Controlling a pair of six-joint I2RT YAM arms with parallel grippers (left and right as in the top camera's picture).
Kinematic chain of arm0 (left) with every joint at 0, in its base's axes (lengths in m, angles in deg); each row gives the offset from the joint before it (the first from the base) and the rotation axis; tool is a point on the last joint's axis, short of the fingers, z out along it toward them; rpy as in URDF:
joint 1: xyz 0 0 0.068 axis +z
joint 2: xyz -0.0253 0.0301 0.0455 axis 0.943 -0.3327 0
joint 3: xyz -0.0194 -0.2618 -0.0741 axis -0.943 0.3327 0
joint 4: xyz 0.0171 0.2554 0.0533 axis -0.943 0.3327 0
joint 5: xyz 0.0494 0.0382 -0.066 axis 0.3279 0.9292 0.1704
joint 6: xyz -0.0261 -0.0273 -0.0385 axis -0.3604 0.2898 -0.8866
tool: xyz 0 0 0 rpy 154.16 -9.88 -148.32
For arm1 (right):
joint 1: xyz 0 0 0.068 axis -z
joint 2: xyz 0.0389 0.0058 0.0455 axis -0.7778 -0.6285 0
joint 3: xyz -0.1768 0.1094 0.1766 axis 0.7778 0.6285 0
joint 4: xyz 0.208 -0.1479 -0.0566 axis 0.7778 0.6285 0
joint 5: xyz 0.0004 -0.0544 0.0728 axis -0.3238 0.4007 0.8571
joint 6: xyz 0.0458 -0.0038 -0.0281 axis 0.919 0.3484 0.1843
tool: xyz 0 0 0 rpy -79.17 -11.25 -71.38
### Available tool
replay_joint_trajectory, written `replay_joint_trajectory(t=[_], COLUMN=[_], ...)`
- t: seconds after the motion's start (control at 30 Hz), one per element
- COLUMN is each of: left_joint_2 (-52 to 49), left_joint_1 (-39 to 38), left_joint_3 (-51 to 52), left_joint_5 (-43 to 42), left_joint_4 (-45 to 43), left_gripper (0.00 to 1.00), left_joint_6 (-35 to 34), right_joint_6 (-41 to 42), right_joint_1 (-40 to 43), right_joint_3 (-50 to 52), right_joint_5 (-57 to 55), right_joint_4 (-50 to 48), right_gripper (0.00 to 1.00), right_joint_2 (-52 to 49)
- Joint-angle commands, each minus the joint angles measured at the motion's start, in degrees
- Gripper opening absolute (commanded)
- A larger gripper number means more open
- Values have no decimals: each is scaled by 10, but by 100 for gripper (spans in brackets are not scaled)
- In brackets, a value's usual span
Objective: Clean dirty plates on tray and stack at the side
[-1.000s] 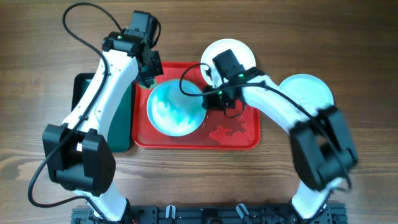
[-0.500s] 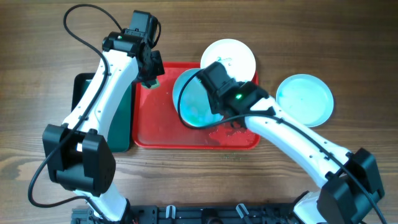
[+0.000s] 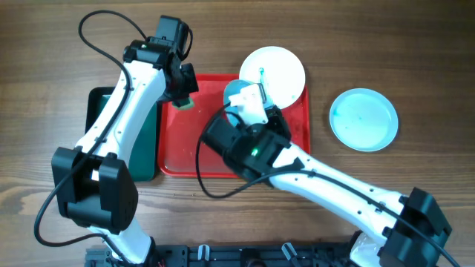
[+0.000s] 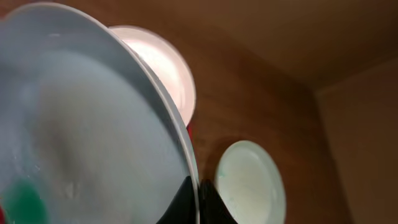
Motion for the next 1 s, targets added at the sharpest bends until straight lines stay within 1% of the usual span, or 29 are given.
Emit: replay_joint_trajectory(t=[0.0, 0.17, 0.33, 0.6, 0.73, 0.97], left_joint_2=[1, 1, 1, 1, 1, 1], left_joint_1=[1, 1, 1, 1, 1, 1], left_joint_3=[5, 5, 5, 5, 5, 5], left_joint_5=[-11, -27, -30, -31, -30, -30], left_joint_4=[-2, -1, 5, 9, 9, 9], left_gripper=[4, 4, 4, 4, 4, 4], left_joint_6=[-10, -10, -10, -10, -10, -10], right_joint_6=[18, 13, 13, 13, 14, 15], right_joint_1=[-34, -77, -99, -105, -104, -104], right_joint_3=[-3, -3, -3, -3, -3, -3], right_joint_5=[-132, -207, -226, -221, -176, -166], right_joint_4=[4, 5, 6, 24, 24, 22], right_gripper=[4, 4, 4, 4, 4, 4], right_joint_2=[26, 30, 30, 30, 30, 30])
